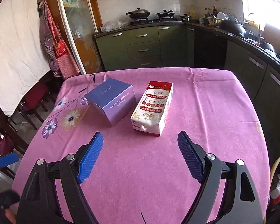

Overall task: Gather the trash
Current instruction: 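Move the right gripper toward the white-red milk carton, then close the right gripper on the milk carton and lift it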

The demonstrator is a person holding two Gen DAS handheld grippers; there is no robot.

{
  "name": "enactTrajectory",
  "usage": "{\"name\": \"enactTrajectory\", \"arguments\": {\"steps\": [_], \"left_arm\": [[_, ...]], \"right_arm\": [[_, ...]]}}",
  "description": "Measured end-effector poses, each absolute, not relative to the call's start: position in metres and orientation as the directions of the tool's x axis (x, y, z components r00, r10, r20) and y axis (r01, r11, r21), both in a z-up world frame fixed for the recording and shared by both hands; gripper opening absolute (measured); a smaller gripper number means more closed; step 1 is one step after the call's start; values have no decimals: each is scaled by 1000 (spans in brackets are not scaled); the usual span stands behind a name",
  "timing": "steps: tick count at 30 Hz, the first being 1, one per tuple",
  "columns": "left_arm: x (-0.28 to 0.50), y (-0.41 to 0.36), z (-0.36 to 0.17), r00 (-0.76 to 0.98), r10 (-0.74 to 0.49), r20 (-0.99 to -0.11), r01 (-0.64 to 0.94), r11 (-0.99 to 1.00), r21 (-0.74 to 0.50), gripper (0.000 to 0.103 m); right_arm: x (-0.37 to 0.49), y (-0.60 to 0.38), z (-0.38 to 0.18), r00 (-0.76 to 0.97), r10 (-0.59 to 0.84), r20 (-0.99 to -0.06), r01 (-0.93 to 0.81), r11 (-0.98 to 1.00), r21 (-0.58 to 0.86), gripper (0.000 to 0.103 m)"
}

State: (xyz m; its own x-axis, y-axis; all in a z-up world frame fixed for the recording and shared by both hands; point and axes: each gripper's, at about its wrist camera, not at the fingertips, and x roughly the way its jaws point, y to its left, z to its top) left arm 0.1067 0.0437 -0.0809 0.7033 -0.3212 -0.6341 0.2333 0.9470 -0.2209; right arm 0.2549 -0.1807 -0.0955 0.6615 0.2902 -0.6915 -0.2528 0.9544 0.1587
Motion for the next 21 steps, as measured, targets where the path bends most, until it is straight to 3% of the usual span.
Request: {"name": "enactTrajectory", "arguments": {"steps": [14,21], "left_arm": [[103,69,-88,691,-360,-627,254,933,-255,91],[104,73,-91,685,-369,-628,257,929,-265,91]], "right_arm": [[328,-150,-130,651,115,-751,-65,993,96,78],[343,-144,-143,631,72,-773,-30,997,68,67]]}}
